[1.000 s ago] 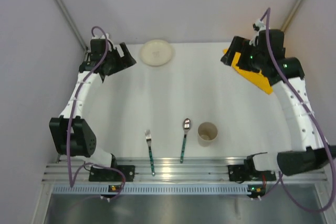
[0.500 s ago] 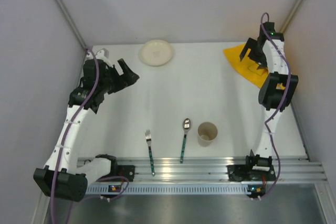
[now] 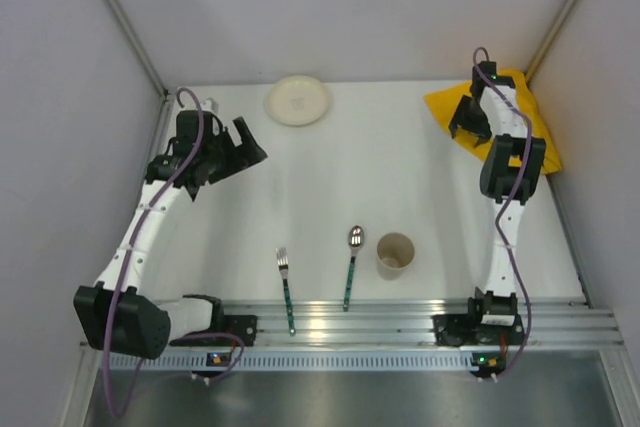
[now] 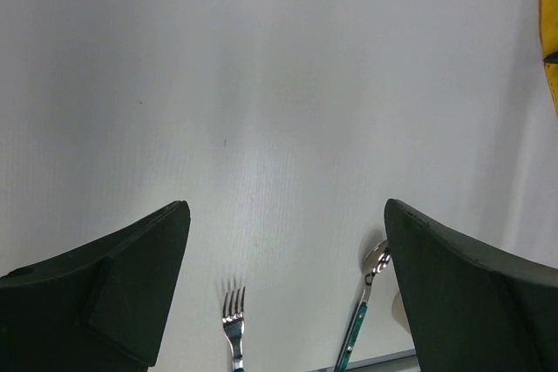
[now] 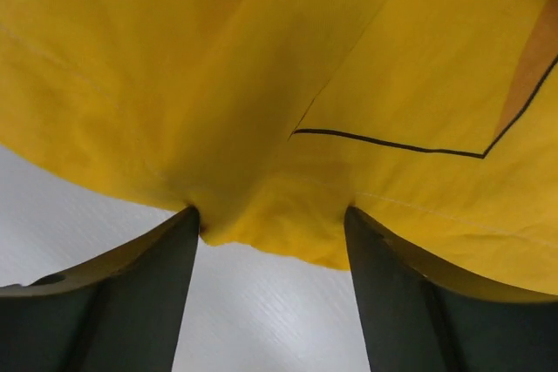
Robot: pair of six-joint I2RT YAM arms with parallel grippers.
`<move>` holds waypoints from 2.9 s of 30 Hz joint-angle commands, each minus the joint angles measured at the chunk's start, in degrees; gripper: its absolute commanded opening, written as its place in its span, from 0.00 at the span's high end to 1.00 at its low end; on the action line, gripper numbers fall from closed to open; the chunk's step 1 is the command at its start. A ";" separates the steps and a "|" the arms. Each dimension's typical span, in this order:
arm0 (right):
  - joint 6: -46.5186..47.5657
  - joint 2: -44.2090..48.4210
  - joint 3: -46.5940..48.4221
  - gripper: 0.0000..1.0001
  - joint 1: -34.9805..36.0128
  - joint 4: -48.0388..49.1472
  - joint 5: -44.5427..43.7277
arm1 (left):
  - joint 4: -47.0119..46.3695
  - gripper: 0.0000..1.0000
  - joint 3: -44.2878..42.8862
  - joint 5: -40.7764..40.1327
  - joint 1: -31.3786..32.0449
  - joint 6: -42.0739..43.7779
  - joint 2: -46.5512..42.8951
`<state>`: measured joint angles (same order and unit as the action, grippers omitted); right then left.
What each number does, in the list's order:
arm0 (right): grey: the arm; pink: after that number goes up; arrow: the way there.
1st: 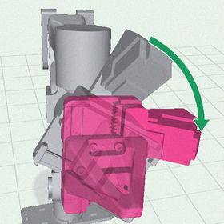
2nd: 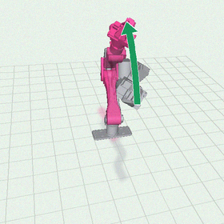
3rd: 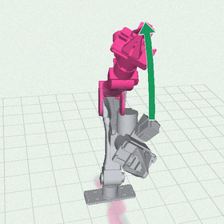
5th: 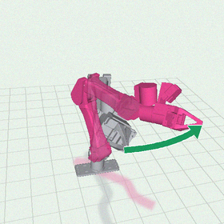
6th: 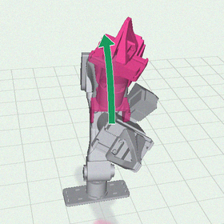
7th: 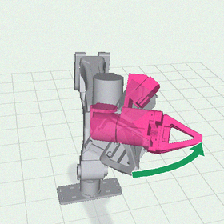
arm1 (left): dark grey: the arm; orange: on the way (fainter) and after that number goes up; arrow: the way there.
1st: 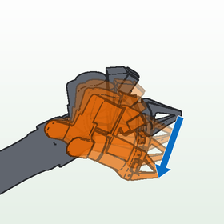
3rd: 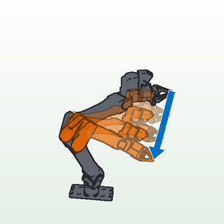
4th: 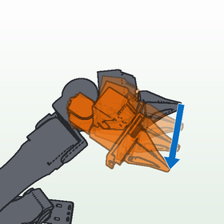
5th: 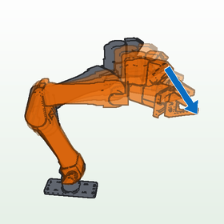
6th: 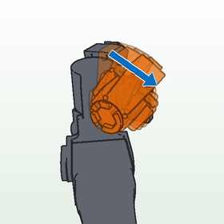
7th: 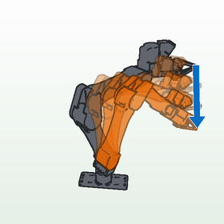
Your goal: Set the dinner table for one person
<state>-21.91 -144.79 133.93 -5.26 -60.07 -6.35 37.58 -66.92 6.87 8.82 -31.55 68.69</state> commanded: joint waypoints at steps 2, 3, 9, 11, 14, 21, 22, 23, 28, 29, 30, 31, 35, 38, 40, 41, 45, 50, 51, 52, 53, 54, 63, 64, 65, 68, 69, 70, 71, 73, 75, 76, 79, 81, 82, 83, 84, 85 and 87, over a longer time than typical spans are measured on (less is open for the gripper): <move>0.03 -0.93 -2.79 0.46 1.30 0.13 1.07 | -0.49 0.02 -4.27 -1.25 -0.03 1.40 2.50; 0.46 -1.11 -3.58 0.50 1.48 0.48 1.16 | -0.49 0.01 -4.54 -1.25 -0.03 1.67 3.03; 2.22 -0.76 -6.65 0.96 3.14 0.66 3.71 | -1.28 0.01 -6.30 0.24 -0.03 2.20 7.42; 2.31 0.90 -8.85 1.00 4.37 1.01 5.20 | -1.72 0.01 -6.91 0.42 -0.03 2.02 9.18; 1.26 7.05 -15.61 1.00 7.89 3.73 10.52 | -2.34 0.02 -9.10 0.68 -0.03 1.49 12.78; -13.20 24.18 -31.52 1.00 19.37 17.43 33.92 | -2.43 0.01 -15.52 3.75 1.28 0.00 24.03; -15.42 25.16 -32.14 1.00 21.06 22.15 36.12 | -1.99 0.01 -16.40 4.28 1.64 -0.35 26.65; -17.70 26.04 -32.67 1.00 22.64 24.72 39.71 | -1.90 0.02 -17.88 4.55 1.99 -0.79 27.89; -26.86 30.00 -35.22 0.00 27.32 37.03 45.45 | -2.07 0.01 -20.45 5.43 6.90 -2.73 32.99; -26.87 30.79 -35.92 0.00 27.06 37.05 46.68 | -3.03 0.01 -20.36 5.69 8.65 -2.73 33.53; -25.39 32.80 -37.41 0.00 26.27 35.92 47.04 | -3.82 0.01 -20.10 6.04 9.63 -3.25 33.88; -24.33 34.04 -38.47 0.00 25.74 35.21 47.04 | -4.96 0.02 -19.57 7.53 10.42 -3.43 34.49; -20.90 43.70 -48.39 0.00 21.09 34.67 46.78 | -7.00 0.02 -19.04 6.15 16.12 -3.87 37.57; -19.14 51.78 -57.18 0.00 15.82 34.33 47.04 | -5.68 0.02 -18.25 4.65 17.72 -4.40 39.59; -15.81 56.45 -61.41 0.00 12.04 30.73 46.43 | -5.24 0.02 -17.20 2.62 18.60 -4.40 39.60; -14.40 57.85 -62.38 0.00 11.07 29.24 44.08 | -5.50 0.02 -15.63 2.27 18.78 -4.57 39.25; -9.82 64.35 -67.38 0.00 9.30 24.66 35.72 | -10.41 0.02 -10.61 4.28 19.65 -5.01 37.75; -8.33 63.76 -68.89 0.00 8.07 22.29 35.18 | -5.55 0.02 -12.27 -0.26 21.50 -4.40 41.43; -7.63 63.67 -68.45 0.00 7.81 21.15 34.92 | -3.50 0.02 -12.97 -2.46 21.50 -4.83 41.88; -7.36 63.93 -68.28 0.00 7.72 20.88 34.65 | -2.00 0.02 -13.06 -6.31 21.50 -4.84 41.53; -7.09 64.28 -68.36 0.00 7.54 20.70 34.04 | -0.51 0.02 -12.63 -8.87 21.42 -5.01 40.92; -6.92 65.15 -68.71 0.00 7.45 20.61 33.86 | -0.23 0.02 -12.02 -10.64 21.50 -5.10 39.52; -7.09 69.37 -73.98 0.00 7.02 19.91 33.33 | -0.22 0.22 -9.38 -12.59 21.50 -3.52 41.08; -7.01 69.73 -74.33 0.00 7.01 19.82 33.07 | -0.93 0.30 -8.85 -11.89 21.50 -3.43 41.44; -6.83 69.99 -74.51 0.00 6.84 19.73 32.98 | -1.45 0.33 -8.59 -11.01 21.50 -3.17 41.96; -5.87 70.70 -75.04 0.00 6.40 18.59 32.19 | -4.09 0.52 -7.88 -7.14 21.50 -2.90 43.90; -5.60 70.96 -75.13 0.00 6.40 18.07 32.10 | -4.44 0.67 -8.05 -5.14 21.42 -2.99 45.03; -5.34 71.05 -75.30 0.00 6.31 17.80 31.75 | -4.80 0.76 -8.40 -4.77 21.50 -2.99 45.57; -4.99 70.96 -75.31 0.00 6.14 17.36 31.66 | -4.63 0.83 -8.58 -4.50 21.50 -2.82 45.92; -4.46 71.05 -75.57 0.00 6.05 16.83 31.31 | -4.28 1.00 -9.11 -4.85 21.33 -2.47 46.80; -4.19 71.40 -75.92 0.00 6.05 16.48 31.22 | -3.14 1.00 -9.37 -6.16 21.15 -2.29 47.07; -4.10 71.49 -76.01 0.01 6.05 16.48 31.22 | -2.61 1.00 -9.20 -8.17 20.54 -2.11 46.98; -4.10 71.84 -76.53 0.00 5.96 16.57 31.22 | -1.99 1.00 -6.31 -10.29 17.83 -1.94 44.44; -4.10 71.75 -76.80 0.00 5.87 16.65 31.22 | -2.60 1.00 -2.63 -10.30 15.63 -1.85 41.10; -4.02 71.75 -76.89 0.00 5.96 16.57 31.48 | -2.60 1.00 -1.56 -10.30 13.44 -1.50 39.96; -4.10 71.67 -77.06 0.01 5.96 16.74 31.49 | -2.69 1.00 -0.59 -10.56 12.29 -1.41 37.77; -4.02 71.58 -77.06 0.00 5.96 16.83 31.57 | -2.69 1.00 1.24 -10.65 11.32 -1.06 36.79; -3.93 71.58 -77.15 0.00 5.96 16.83 31.66 | -2.52 1.00 1.96 -10.83 9.48 -0.45 35.83; -3.93 71.14 -77.41 0.00 5.96 17.09 31.92 | -1.73 1.00 3.45 -11.97 7.97 0.26 33.54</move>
<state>-26.94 -74.98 56.64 1.58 -43.44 25.30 32.77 -66.89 -0.25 19.77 -33.65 104.62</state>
